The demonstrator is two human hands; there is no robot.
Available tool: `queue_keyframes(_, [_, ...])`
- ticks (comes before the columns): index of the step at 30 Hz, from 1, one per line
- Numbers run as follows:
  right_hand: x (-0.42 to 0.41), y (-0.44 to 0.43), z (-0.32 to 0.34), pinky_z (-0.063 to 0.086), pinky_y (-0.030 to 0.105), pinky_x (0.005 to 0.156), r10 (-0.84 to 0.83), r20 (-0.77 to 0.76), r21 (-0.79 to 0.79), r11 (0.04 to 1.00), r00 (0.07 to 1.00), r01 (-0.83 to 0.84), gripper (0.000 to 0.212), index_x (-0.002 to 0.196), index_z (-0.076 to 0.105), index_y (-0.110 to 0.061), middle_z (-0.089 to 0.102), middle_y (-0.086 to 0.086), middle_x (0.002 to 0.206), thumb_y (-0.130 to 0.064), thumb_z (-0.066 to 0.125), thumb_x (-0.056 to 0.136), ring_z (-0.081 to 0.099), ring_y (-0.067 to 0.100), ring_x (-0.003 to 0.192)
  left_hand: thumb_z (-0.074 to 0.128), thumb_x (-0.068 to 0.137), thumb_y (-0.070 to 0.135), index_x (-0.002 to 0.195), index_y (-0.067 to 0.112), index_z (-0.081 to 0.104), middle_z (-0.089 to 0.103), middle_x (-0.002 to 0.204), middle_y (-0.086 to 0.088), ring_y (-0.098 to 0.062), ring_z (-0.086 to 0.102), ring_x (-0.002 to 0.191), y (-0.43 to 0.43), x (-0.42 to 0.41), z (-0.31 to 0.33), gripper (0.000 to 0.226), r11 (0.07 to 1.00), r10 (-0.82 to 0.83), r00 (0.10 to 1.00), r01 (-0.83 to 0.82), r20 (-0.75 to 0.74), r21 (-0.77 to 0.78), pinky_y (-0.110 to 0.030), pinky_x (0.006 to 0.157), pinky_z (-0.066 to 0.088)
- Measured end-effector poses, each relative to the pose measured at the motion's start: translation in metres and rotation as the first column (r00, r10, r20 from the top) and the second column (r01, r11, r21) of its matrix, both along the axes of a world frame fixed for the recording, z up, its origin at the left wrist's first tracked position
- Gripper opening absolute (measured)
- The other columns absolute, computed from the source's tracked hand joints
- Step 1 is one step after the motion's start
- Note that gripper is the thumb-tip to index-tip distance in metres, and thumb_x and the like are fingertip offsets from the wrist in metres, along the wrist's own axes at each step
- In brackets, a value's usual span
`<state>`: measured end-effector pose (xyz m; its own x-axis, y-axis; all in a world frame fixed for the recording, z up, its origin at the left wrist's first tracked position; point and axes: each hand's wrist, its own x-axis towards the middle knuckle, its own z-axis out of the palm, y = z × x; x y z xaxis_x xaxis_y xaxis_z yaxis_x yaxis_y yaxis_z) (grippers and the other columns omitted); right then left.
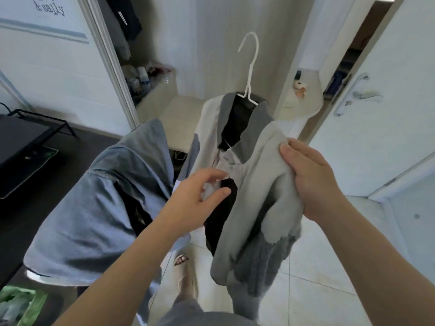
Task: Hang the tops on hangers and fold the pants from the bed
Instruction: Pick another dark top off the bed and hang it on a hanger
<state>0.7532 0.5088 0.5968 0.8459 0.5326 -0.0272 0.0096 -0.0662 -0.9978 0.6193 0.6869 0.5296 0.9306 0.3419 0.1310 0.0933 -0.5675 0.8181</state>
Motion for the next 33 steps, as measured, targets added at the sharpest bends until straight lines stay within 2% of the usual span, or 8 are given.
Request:
queue_keyframes(6, [0.042,0.106,0.020,0.044,0.022,0.065,0.038,0.176,-0.050,0.998,0.984,-0.030,0.026,0.071,0.063,-0.034,0.056,-0.016,0.068,-0.038,0.050,0.093,0.053,0.003,0.066,0.068,0.090,0.042,0.115,0.027,0.065,0.066,0.111,0.018,-0.001,0.060,0.110,0.053,0.046,0.016,0.030,0.993,-0.053,0.995,0.062,0.084,-0.102,-0.019,0.093,0.046])
queue_keyframes(11, [0.084,0.197,0.047,0.042,0.016,0.063,0.019,0.327,-0.039,0.999,0.945,-0.006,0.026,0.079,0.058,-0.024,0.053,-0.019,0.066,-0.028,0.047,0.103,0.049,0.001,0.064,0.067,0.078,0.063,0.109,0.034,0.058,0.061,0.104,0.022,0.002,0.057,0.103,0.106,0.091,0.036,0.043,0.992,-0.127,0.989,0.128,0.075,-0.013,-0.013,0.087,0.044])
queue_keyframes(14, [0.111,0.246,0.068,0.042,0.024,0.068,-0.041,0.336,0.031,0.999,0.941,0.033,0.029,0.089,0.060,-0.004,0.053,-0.004,0.075,-0.024,0.047,0.105,0.049,0.008,0.070,0.060,0.075,0.069,0.111,0.036,0.055,0.059,0.104,0.021,0.001,0.056,0.097,0.142,0.122,0.047,0.049,0.994,-0.102,0.992,0.099,0.071,0.049,-0.021,0.082,0.048])
queue_keyframes(19, [0.153,0.304,0.115,0.040,0.034,0.074,-0.123,0.314,0.129,0.988,0.941,0.086,0.031,0.092,0.053,0.008,0.048,0.008,0.083,-0.021,0.048,0.104,0.045,0.020,0.076,0.065,0.090,0.044,0.094,0.033,0.055,0.058,0.086,0.020,-0.001,0.055,0.083,0.202,0.177,0.077,0.015,0.989,-0.093,0.981,0.071,0.168,0.132,-0.019,0.065,0.041])
queue_keyframes(21, [0.169,0.322,0.140,0.038,0.034,0.073,-0.124,0.348,0.156,0.985,0.929,0.073,0.033,0.092,0.053,0.012,0.049,0.007,0.084,-0.018,0.048,0.104,0.044,0.020,0.076,0.062,0.093,0.039,0.083,0.038,0.048,0.054,0.081,0.024,0.001,0.053,0.076,0.222,0.196,0.094,0.017,0.983,-0.095,0.971,0.057,0.217,0.175,-0.014,0.061,0.034])
queue_keyframes(26, [0.210,0.365,0.213,0.038,0.032,0.067,-0.133,0.463,0.233,0.972,0.876,0.024,0.022,0.086,0.055,-0.008,0.048,0.009,0.078,-0.018,0.047,0.104,0.045,0.020,0.071,0.063,0.095,0.032,0.083,0.027,0.050,0.053,0.071,0.012,-0.007,0.051,0.067,0.274,0.241,0.156,0.019,0.968,-0.067,0.932,-0.027,0.357,0.251,-0.020,0.056,0.034])
queue_keyframes(29, [0.238,0.391,0.260,0.034,0.023,0.051,-0.138,0.510,0.286,0.958,0.849,-0.017,0.036,0.067,0.043,-0.018,0.043,-0.005,0.058,-0.016,0.047,0.103,0.039,0.010,0.053,0.065,0.095,0.028,0.095,0.018,0.061,0.059,0.077,0.007,-0.008,0.054,0.072,0.306,0.271,0.205,0.011,0.950,-0.078,0.907,-0.058,0.413,0.307,-0.025,0.064,0.043])
queue_keyframes(33, [0.280,0.424,0.318,0.024,0.021,0.043,-0.167,0.560,0.337,0.941,0.811,-0.039,0.047,0.059,0.028,-0.024,0.029,-0.015,0.048,-0.012,0.046,0.101,0.027,0.006,0.044,0.066,0.095,0.024,0.089,0.016,0.061,0.058,0.073,0.007,-0.006,0.054,0.071,0.343,0.310,0.264,0.012,0.908,-0.086,0.871,-0.132,0.484,0.398,-0.020,0.062,0.041])
